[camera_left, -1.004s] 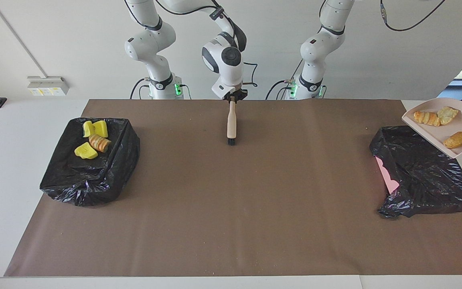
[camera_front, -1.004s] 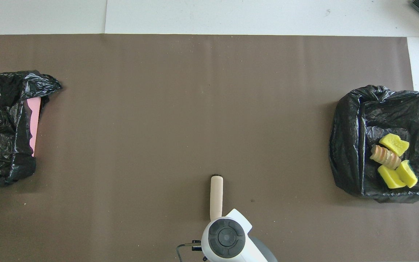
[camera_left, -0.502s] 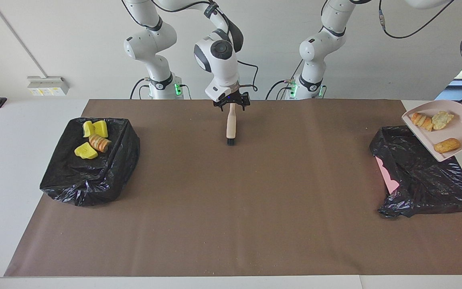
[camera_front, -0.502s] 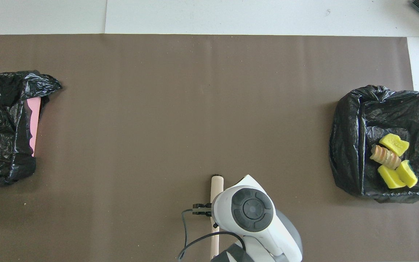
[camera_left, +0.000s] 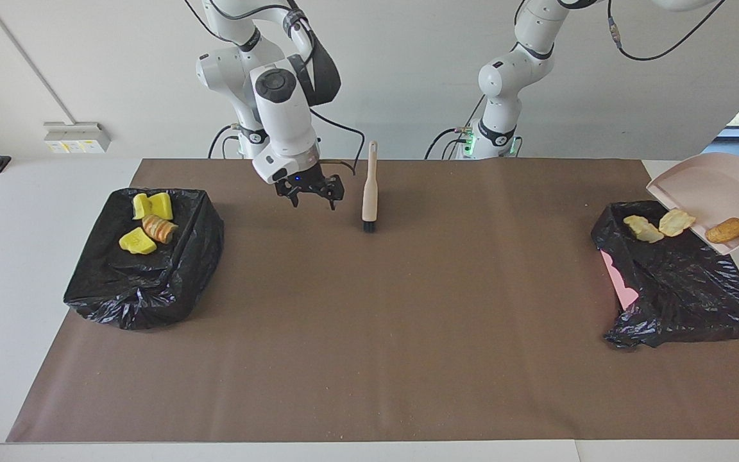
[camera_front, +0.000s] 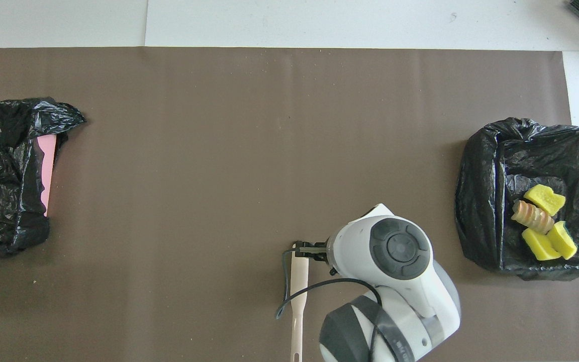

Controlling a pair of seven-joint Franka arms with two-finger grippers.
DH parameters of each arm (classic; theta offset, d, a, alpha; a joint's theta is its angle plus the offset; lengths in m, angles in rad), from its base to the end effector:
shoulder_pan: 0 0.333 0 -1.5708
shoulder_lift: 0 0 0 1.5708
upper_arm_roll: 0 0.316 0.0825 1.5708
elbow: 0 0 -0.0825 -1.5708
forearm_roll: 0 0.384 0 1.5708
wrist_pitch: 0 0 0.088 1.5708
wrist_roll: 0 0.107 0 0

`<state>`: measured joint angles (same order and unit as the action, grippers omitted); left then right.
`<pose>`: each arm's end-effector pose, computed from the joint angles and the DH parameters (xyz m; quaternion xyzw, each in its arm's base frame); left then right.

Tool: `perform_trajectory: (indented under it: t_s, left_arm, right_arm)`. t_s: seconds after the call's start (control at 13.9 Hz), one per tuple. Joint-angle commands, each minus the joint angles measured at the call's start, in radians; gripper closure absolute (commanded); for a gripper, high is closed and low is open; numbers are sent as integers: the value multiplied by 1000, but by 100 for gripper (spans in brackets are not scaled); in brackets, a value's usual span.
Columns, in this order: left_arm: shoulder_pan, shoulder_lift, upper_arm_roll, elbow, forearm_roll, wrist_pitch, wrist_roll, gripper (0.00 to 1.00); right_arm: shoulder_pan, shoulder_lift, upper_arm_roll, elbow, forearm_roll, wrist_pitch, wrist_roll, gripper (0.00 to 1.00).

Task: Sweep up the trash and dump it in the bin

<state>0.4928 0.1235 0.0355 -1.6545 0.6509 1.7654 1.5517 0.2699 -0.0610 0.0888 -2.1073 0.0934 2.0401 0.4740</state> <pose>0.4953 0.3495 0.5479 -0.7942 0.5193 0.2750 0.1545 0.4940 0.1913 0.4435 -0.9961 0.0789 0.0186 0.0343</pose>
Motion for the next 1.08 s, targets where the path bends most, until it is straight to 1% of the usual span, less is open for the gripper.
perform_trajectory:
  t_s: [0.0, 0.07, 0.14, 0.29, 0.43, 0.5, 0.57, 0.72, 0.79, 0.93, 1.0]
  left_arm:
    - [-16, 5, 9, 51, 26, -69, -21, 100]
    - [-17, -4, 9, 50, 27, -76, -25, 100]
    - [-23, -8, 6, 44, 57, -105, -30, 100]
    - [-75, -27, 4, 21, 108, -139, -36, 100]
    - [-76, -36, 1, 24, 107, -175, -82, 100]
    - [-76, -47, 0, 28, 95, -176, -90, 100]
    - [-76, -67, -2, 28, 79, -175, -94, 100]
    - [-77, -102, -2, 24, -35, -176, -113, 100]
    - [-88, -111, -6, 21, -80, -176, -151, 100]
    - [-152, -119, -6, -1, -138, -190, -235, 100]
    - [-199, -140, -6, -37, -189, -185, -325, 100]
  right_arm:
    - [-73, -19, 12, 68, -37, -70, -52, 0]
    - [-93, -28, 14, 87, -61, -81, -55, 0]
    - [-97, -37, 12, 105, -78, -84, -58, 0]
    - [-122, -43, 16, 154, -81, -130, -55, 0]
    - [-127, -42, 13, 197, -81, -162, -58, 0]
    - [-144, -42, 12, 235, -81, -181, -67, 0]
    - [-158, -37, 12, 283, -81, -217, -84, 0]
    - [-173, -37, 9, 357, -83, -280, -94, 0]
    - [-187, -39, 9, 395, -83, -306, -95, 0]
    - [-230, -37, 8, 499, -86, -418, -132, 0]
    - [-271, -36, 8, 545, -101, -475, -202, 0]
